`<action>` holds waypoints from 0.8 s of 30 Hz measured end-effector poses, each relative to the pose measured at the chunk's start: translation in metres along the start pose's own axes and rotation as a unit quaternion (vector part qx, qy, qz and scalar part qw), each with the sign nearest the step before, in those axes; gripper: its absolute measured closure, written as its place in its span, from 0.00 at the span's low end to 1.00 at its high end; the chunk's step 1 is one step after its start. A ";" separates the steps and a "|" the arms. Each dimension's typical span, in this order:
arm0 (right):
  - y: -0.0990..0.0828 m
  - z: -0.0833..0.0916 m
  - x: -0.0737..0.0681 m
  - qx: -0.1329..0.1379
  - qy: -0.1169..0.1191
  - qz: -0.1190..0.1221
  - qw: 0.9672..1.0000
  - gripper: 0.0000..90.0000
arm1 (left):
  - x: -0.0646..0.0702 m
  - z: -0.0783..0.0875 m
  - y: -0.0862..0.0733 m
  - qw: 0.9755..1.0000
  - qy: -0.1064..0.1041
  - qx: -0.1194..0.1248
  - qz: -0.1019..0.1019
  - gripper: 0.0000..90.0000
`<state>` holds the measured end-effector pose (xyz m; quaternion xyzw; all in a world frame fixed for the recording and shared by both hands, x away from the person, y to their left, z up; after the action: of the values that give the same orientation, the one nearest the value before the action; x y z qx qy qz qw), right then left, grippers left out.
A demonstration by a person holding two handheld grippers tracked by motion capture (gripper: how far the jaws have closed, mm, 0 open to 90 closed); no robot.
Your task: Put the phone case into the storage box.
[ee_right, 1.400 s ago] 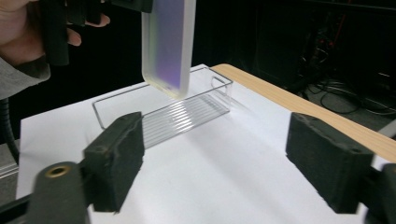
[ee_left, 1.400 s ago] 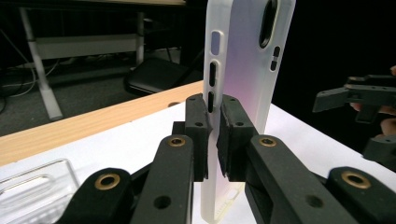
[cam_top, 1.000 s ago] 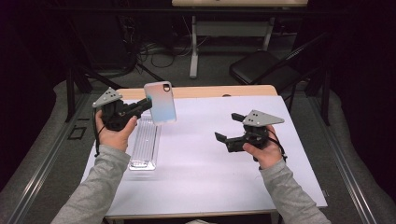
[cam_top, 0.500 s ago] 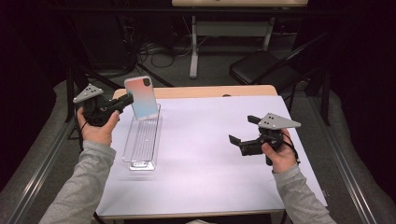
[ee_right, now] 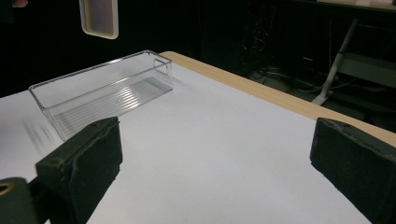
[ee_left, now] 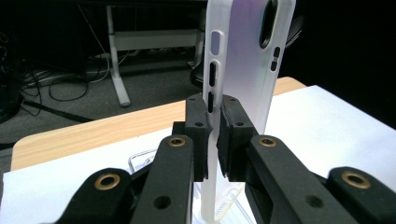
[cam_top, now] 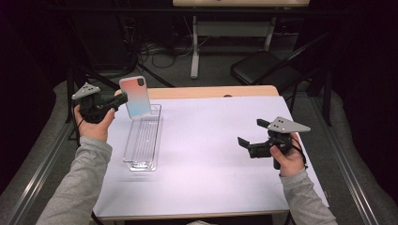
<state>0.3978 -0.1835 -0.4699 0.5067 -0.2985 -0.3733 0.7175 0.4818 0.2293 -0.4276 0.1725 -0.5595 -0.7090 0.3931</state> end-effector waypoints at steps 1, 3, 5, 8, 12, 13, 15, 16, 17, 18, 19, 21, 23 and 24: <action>-0.001 0.000 0.000 -0.001 0.000 0.000 1.000 0.02 | -0.001 -0.001 -0.001 1.000 0.000 -0.002 -0.002 0.93; -0.002 0.000 0.001 -0.001 -0.002 0.000 1.000 0.02 | -0.003 -0.005 -0.002 1.000 -0.001 -0.007 -0.005 0.93; -0.004 0.000 0.002 -0.004 -0.003 -0.004 1.000 0.02 | -0.006 -0.008 -0.004 1.000 -0.001 -0.011 -0.006 0.93; -0.006 0.001 0.005 -0.002 -0.005 -0.005 1.000 0.02 | -0.012 -0.013 -0.007 1.000 0.000 -0.018 -0.006 0.93; -0.006 0.003 0.007 0.001 -0.009 -0.010 1.000 0.02 | -0.020 -0.021 -0.010 1.000 0.001 -0.022 -0.003 0.93; -0.007 0.003 0.008 0.000 -0.010 -0.011 1.000 0.02 | -0.022 -0.023 -0.011 1.000 0.000 -0.024 -0.004 0.93; -0.008 0.003 0.009 -0.001 -0.010 -0.013 1.000 0.02 | -0.026 -0.026 -0.013 1.000 0.000 -0.028 -0.005 0.93; -0.009 0.003 0.010 -0.001 -0.011 -0.013 1.000 0.02 | -0.028 -0.028 -0.014 1.000 0.001 -0.030 -0.003 0.93; -0.009 0.004 0.011 -0.001 -0.012 -0.014 1.000 0.02 | -0.030 -0.029 -0.015 1.000 0.004 -0.030 -0.001 0.93; -0.009 0.004 0.012 0.001 -0.015 -0.017 1.000 0.02 | -0.032 -0.031 -0.016 1.000 0.003 -0.031 0.002 0.93; -0.009 0.004 0.012 0.001 -0.015 -0.017 1.000 0.02 | -0.033 -0.032 -0.017 0.999 0.004 -0.033 0.001 0.93; -0.010 0.005 0.014 0.002 -0.017 -0.019 1.000 0.02 | -0.036 -0.035 -0.020 0.999 0.008 -0.039 0.003 0.93; -0.011 0.006 0.014 0.000 -0.017 -0.021 1.000 0.02 | -0.039 -0.038 -0.022 0.999 0.013 -0.043 0.004 0.93; -0.012 0.006 0.015 -0.001 -0.018 -0.020 1.000 0.02 | -0.039 -0.039 -0.022 0.999 0.013 -0.043 0.006 0.93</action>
<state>0.3986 -0.2015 -0.4784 0.5053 -0.3012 -0.3969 0.7046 0.5253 0.2345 -0.4685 0.1611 -0.5247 -0.7276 0.4114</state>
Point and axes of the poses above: each handheld gripper's, and its own axes: z roughly backward along the jaws, y roughly out of its top, x roughly to its right, the point moved 9 cm from there along -z, roughly forward along the jaws, and after that the axes turned 10 degrees about -y, right-handed, at the moved point
